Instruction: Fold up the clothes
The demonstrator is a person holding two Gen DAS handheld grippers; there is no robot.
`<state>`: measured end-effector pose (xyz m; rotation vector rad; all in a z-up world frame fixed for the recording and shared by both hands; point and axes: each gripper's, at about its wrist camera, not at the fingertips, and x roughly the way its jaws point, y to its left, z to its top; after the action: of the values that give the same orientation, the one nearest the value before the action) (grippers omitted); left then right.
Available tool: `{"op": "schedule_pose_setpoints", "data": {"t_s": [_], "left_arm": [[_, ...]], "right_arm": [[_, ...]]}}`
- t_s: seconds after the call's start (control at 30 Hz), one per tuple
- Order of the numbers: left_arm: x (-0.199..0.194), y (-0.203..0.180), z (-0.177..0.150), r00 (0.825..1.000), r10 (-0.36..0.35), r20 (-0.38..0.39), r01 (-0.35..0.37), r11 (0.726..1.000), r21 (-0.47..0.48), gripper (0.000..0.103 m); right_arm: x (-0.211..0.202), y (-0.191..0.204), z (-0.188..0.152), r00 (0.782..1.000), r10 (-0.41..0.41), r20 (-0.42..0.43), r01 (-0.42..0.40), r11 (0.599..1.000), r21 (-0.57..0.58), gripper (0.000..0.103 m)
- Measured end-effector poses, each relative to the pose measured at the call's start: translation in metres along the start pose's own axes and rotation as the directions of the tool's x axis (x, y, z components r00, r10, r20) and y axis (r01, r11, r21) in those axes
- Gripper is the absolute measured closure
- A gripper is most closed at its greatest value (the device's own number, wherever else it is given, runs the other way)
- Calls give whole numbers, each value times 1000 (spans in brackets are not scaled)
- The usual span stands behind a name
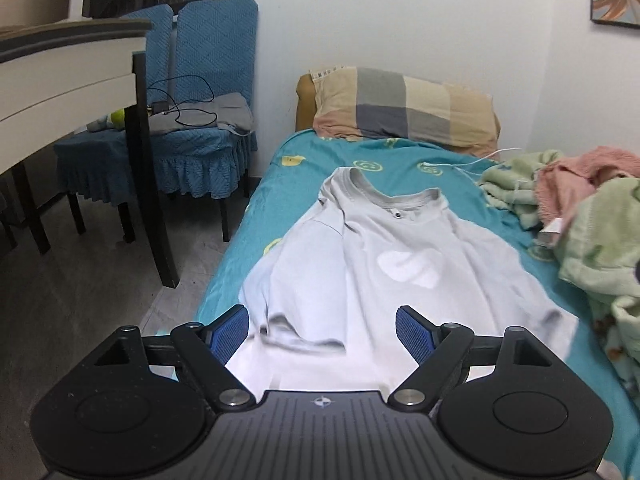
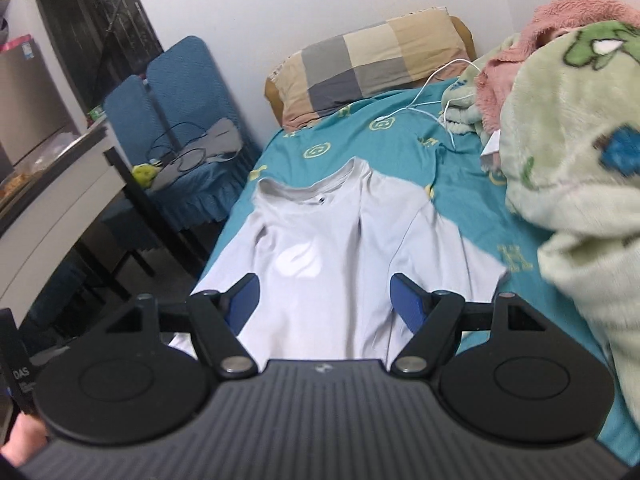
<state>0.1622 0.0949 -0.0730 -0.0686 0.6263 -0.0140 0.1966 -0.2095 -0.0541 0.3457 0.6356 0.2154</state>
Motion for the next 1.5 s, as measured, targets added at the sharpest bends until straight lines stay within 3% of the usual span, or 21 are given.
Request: {"op": "schedule_pose_setpoints", "data": {"t_s": [0.1,0.23,0.4,0.67,0.87,1.07,1.3,1.4,1.47,1.5], "left_arm": [[-26,-5,-18,1000,-15,18,15,1000,5,21],[-32,-7,-36,1000,-6,6,6,1000,-16,21],[-17,-13,-39,999,50,-8,-50,998,27,22],[15,-12,-39,996,80,-26,-79,996,52,24],[66,-21,-18,994,113,-4,-111,977,185,28],[131,-28,27,995,95,6,-94,973,210,29],[238,-31,48,985,148,-88,-119,954,275,35],[267,-27,44,979,163,-121,-120,945,304,52],[270,-22,51,983,138,-121,-100,956,278,99],[268,-16,58,985,120,-127,-87,966,242,99]], "right_arm": [[-14,4,-11,1000,6,14,-6,1000,4,29],[-17,5,-31,1000,22,20,-22,1000,14,29],[-8,7,-43,1000,24,5,-24,1000,-20,29],[-3,-2,-38,999,30,35,-31,999,32,29],[2,-11,-37,997,36,68,-40,998,52,29],[22,-24,-29,998,34,61,-40,995,92,29],[59,-37,-19,997,-5,73,-2,996,89,29],[75,-43,-19,998,-23,55,18,997,81,29],[84,-47,-19,999,-12,38,8,995,102,29],[87,-49,-19,999,-5,32,1,994,112,29]]}}
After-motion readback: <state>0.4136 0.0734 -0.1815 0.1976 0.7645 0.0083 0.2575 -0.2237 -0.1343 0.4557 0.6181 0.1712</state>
